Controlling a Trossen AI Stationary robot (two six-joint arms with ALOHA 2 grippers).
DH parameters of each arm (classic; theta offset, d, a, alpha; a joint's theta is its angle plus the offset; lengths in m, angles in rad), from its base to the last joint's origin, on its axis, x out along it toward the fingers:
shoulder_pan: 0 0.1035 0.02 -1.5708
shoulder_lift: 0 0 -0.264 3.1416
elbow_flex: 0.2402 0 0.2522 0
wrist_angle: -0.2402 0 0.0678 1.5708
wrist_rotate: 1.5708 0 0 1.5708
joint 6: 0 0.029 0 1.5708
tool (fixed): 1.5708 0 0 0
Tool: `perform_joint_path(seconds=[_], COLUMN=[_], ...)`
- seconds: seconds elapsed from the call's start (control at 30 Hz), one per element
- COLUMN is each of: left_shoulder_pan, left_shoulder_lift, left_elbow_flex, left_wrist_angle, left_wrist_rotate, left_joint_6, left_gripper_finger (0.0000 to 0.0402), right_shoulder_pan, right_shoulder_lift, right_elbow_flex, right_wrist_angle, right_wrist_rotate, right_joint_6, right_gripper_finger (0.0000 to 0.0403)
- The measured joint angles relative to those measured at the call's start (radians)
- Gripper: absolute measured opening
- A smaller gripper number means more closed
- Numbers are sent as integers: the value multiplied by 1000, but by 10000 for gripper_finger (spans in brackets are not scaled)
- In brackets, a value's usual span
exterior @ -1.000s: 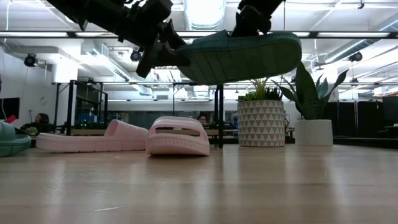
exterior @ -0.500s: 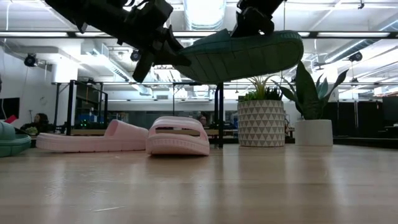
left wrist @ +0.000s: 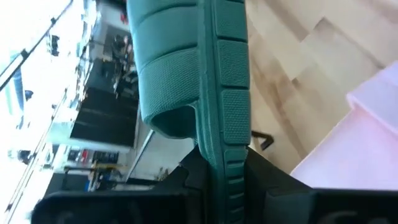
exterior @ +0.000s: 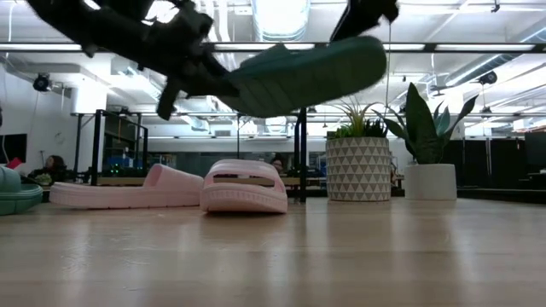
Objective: Pick and place slides into the shelf
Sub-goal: Put the right green slide into the shelf
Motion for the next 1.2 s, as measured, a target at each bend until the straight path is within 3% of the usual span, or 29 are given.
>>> perform_joint_path(seconds=[0.17, 0.3, 0.5, 0.77, 0.93, 1.2], left_shoulder_pan=[16, 18, 21, 21, 21, 21], left_shoulder_lift=[-103, -171, -245, -257, -252, -250], left_elbow_flex=[-82, -146, -188, -189, -190, -190], left_wrist_angle=[96, 139, 159, 177, 184, 206], left_wrist_rotate=[75, 81, 84, 83, 80, 83], left_joint_6=[0, 2, 1, 1, 1, 1], left_gripper_finger=[27, 27, 27, 27, 27, 27], right_shoulder_pan=[73, 155, 233, 233, 232, 226], right_shoulder_lift=[-113, -176, -216, -157, -113, -63], right_elbow_flex=[-2, -53, -72, -75, -76, -69], right_wrist_angle=[48, 144, 221, 181, 218, 250], right_wrist_rotate=[-158, -182, -168, -142, -13, -13], right_joint_6=[-62, -212, -423, -458, -503, -511], right_gripper_finger=[142, 134, 130, 188, 225, 243])
